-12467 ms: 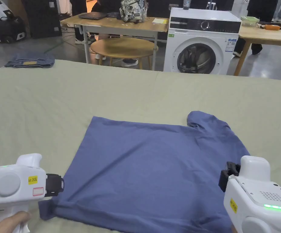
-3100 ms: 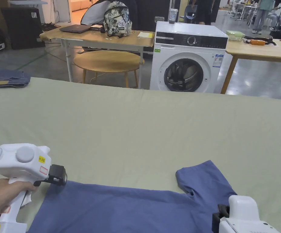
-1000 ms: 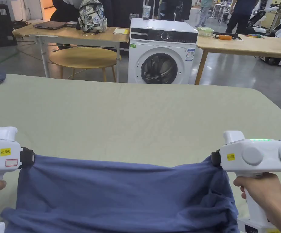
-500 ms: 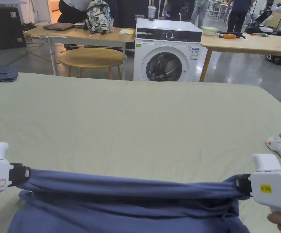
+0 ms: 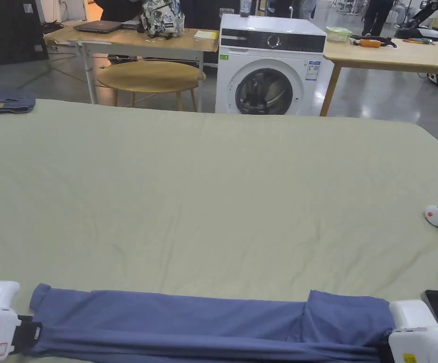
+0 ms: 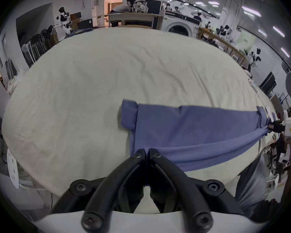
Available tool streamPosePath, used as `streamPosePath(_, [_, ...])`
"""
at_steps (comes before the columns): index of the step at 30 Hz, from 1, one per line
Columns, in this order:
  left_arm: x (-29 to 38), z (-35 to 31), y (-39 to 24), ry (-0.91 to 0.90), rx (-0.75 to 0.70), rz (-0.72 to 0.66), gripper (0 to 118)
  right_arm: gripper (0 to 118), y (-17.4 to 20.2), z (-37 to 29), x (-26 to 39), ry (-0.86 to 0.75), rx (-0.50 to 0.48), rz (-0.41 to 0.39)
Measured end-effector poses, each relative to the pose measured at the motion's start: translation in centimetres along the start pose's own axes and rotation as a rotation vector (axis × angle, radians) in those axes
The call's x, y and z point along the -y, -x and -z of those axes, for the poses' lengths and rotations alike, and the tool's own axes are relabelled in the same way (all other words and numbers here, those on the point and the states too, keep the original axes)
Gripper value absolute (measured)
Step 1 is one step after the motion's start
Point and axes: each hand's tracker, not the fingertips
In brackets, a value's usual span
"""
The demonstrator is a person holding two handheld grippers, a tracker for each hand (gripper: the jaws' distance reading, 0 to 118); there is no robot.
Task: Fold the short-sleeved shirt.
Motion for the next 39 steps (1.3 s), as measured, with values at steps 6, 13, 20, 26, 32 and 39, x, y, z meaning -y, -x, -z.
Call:
streamPosePath(6, [0.4,1.4,-0.5,0.040,-0.047,0.004,0,1,0.3,2.1,0.7,0.021,0.037,-0.024])
streamPosePath(13, [-0.4,-1.0,-1.0,-0.017,-0.049,-0.043,16,56,0.5,-0.6,-0.1,-0.019,0.092,-0.028])
streamPosePath(20, [-2.8,-5.1,-3.1,-0.270,0.032,-0.037,36,66,0.9,-6.0,-2.3,-0.246,0.183,0.024])
streamPosePath(26, [-4.5,-5.0,-6.7,-0.456,0.011,-0.019,36,66,5.2,-5.5,-4.1,-0.479,0.092,0.046])
streamPosePath(32, [-4.9,-5.0,-9.7,-0.640,-0.049,-0.047,33,57,9.9,-6.6,-5.5,-0.697,0.057,0.107])
streamPosePath(39, [-5.4,-5.7,-11.0,-0.815,-0.155,0.008,0,0,11.8,-8.1,-6.6,-0.856,0.078,0.142])
